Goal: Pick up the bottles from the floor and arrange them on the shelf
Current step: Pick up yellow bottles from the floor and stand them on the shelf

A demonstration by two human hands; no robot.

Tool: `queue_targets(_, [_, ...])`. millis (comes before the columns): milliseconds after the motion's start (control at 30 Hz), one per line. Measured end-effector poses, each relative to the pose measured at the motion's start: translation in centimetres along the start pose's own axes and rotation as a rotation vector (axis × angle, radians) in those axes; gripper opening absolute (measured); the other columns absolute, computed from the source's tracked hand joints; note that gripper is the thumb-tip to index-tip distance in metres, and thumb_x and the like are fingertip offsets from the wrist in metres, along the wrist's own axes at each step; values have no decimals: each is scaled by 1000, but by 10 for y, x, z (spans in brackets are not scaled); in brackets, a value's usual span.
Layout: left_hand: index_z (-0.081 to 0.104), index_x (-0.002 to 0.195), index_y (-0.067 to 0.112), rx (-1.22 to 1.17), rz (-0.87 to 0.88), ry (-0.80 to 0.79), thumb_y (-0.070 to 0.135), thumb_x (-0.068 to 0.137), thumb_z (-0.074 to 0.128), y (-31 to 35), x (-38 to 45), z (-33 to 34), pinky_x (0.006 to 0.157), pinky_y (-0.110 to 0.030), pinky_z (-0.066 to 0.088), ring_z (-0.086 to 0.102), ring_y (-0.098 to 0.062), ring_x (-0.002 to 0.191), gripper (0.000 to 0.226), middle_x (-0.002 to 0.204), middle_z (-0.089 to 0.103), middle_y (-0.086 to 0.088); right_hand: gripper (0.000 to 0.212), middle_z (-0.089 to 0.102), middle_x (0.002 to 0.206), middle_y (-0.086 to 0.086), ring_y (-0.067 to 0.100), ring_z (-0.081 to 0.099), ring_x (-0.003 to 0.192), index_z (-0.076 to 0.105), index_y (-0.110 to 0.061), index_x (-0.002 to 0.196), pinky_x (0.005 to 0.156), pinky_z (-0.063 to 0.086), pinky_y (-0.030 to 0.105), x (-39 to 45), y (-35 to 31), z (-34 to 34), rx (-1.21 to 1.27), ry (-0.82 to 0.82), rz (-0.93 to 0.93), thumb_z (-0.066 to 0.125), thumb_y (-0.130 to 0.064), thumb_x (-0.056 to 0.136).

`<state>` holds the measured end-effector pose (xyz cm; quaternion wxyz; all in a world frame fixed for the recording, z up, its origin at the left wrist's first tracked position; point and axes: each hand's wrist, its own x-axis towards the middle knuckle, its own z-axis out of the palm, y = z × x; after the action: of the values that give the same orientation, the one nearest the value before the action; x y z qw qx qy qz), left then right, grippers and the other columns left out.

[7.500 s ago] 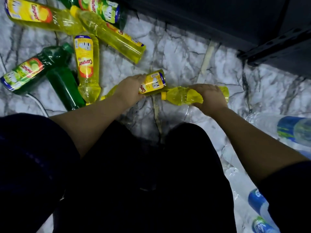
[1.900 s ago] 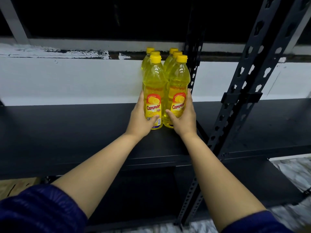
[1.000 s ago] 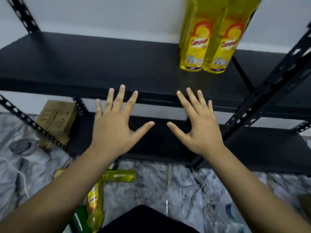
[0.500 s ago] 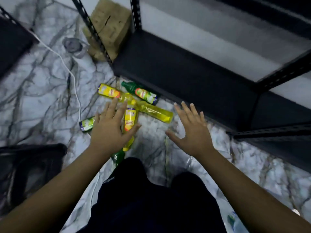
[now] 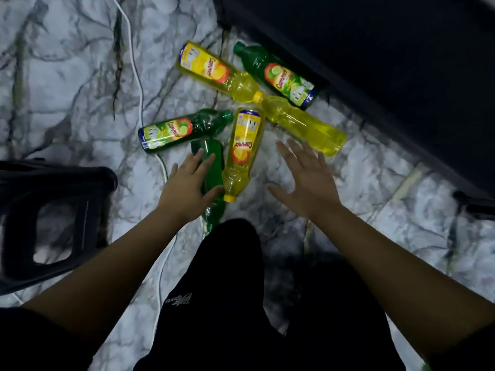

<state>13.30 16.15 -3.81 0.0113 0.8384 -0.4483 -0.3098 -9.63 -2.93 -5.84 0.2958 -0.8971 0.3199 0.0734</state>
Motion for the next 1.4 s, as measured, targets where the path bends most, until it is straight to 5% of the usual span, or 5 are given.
queue_targets(200, [22, 164, 10, -122, -94, 68, 52, 94, 68, 15, 66, 37, 124, -52, 28, 23, -37, 155, 93, 170, 20, -17, 98, 28, 171, 9, 40, 21, 159, 17, -29, 169, 123, 23, 67, 74, 37, 15, -75, 104, 125, 68, -60, 92])
queue_targets(533, [13, 163, 2, -165, -267, 160, 33, 89, 75, 78, 136, 64, 96, -46, 49, 55, -40, 127, 101, 153, 45, -22, 81, 42, 156, 17, 44, 48, 135, 17, -26, 167, 108, 41, 63, 115, 75, 12, -290, -54, 242, 63, -43, 102])
queue_targets(1033, [48, 149, 7, -87, 297, -32, 23, 70, 90, 112, 123, 91, 89, -49, 54, 63, -48, 108, 91, 123, 62, -27, 87, 47, 132, 10, 36, 47, 123, 44, -27, 143, 95, 44, 55, -109, 131, 78, -53, 72, 670, 78, -71, 77])
queue_targets(1233, [46, 152, 10, 69, 371, -186, 17, 67, 93, 139, 128, 87, 97, -49, 53, 61, -42, 117, 97, 131, 59, -24, 84, 61, 139, 9, 39, 57, 127, 44, -30, 147, 96, 51, 49, -135, 157, 76, 287, 18, 658, 83, -61, 79])
queue_targets(1400, [38, 158, 11, 195, 488, -226, 16, 78, 86, 149, 125, 88, 105, -43, 48, 56, -41, 129, 94, 146, 52, -22, 86, 43, 142, 10, 37, 41, 134, 42, -23, 147, 102, 41, 57, -133, 157, 81, 54, 23, 876, 71, -71, 81])
